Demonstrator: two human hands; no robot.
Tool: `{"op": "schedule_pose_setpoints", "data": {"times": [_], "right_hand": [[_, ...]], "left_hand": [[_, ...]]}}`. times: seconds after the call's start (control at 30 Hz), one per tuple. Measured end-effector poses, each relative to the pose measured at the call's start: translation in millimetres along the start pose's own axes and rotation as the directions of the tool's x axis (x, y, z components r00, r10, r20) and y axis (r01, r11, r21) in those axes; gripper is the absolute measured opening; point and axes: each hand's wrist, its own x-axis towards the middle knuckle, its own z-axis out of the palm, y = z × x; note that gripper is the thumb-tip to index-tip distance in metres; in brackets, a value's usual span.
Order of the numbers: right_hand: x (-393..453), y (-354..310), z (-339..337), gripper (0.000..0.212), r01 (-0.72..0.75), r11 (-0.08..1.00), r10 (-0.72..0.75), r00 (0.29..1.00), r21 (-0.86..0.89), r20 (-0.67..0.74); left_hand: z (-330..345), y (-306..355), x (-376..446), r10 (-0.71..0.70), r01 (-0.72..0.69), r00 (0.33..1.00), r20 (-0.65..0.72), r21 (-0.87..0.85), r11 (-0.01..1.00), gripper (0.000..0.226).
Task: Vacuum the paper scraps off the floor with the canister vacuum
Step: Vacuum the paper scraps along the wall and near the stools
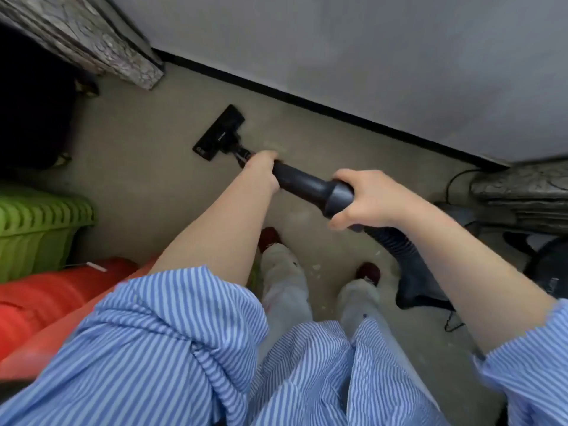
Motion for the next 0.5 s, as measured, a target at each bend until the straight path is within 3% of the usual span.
{"op": "schedule_pose_setpoints", "data": {"times": [0.13, 0.27, 0.4, 0.5], "right_hand": [[26.3, -33.7, -11.7, 0.042, -0.016, 0.999, 0.017, 0.999, 0.034, -0.033], [55.2, -58.4, 4.6, 0.045, -0.02, 0.997, 0.02, 1.0, 0.074, -0.005], [89.2, -77.9, 9.8, 0.051, -0.026, 0.992, 0.028, 0.999, 0.126, -0.018], [105.8, -92.8, 7.7, 0.048, -0.037, 0.991, 0.039, 0.999, 0.132, -0.015]], "left_hand": [[-23.5, 35.1, 10.9, 0.026, -0.026, 1.0, -0.009, -0.066, 0.997, 0.02], [-49.1, 47.7, 30.8, 0.005, -0.012, 0.997, -0.083, -0.082, 0.997, 0.043], [-72.1, 70.3, 53.4, -0.023, 0.004, 0.991, -0.13, -0.145, 0.989, 0.014], [-85.1, 85.9, 64.3, -0.019, 0.0, 0.989, -0.144, -0.128, 0.992, 0.033]]}}
